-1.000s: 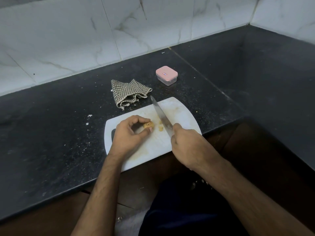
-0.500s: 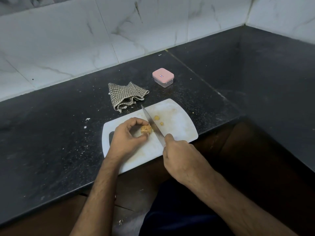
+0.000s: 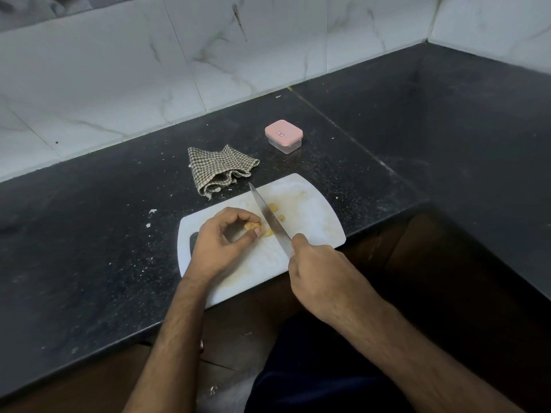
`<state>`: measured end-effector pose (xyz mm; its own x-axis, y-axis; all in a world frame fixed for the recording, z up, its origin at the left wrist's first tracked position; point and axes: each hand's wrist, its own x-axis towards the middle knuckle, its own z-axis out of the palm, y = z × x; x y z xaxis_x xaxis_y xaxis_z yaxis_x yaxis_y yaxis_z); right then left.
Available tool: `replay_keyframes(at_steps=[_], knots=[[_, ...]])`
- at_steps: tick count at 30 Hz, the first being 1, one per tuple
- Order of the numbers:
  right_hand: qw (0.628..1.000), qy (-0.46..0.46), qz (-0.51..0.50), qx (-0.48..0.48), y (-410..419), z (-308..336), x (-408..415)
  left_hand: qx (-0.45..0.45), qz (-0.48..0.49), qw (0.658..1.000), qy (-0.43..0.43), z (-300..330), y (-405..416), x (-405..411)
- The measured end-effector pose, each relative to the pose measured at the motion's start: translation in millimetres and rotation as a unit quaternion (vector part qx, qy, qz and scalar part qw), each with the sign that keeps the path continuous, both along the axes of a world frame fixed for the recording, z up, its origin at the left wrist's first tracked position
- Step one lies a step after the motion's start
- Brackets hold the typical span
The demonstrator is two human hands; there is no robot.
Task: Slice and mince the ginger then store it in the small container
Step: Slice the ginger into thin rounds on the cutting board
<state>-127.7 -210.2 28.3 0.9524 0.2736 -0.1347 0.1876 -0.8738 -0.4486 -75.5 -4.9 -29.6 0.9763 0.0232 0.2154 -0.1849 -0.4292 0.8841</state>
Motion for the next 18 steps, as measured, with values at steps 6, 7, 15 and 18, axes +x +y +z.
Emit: replay_keyframes(at_steps=[6,7,15,18], knots=[[1.0,0.006,-0.001,0.002,4.3,-0.9,-5.0,-0.052,0.017,0.998,0.031,-2.7,1.2,-0.3],[1.0,0.006,-0.002,0.003,4.8,-1.0,-5.6,-0.046,0.018,0.998,0.035,-3.2,1.7,-0.2],[1.0,0.001,-0.003,-0.009,8.9,-0.9,-10.5,-0.042,0.021,0.999,0.004,-4.2,3.3,1.5],[1.0,0.0,0.003,-0.012,8.7,1.5,-10.1,-0.037,0.018,0.999,-0.004,-5.4,3.0,1.3]])
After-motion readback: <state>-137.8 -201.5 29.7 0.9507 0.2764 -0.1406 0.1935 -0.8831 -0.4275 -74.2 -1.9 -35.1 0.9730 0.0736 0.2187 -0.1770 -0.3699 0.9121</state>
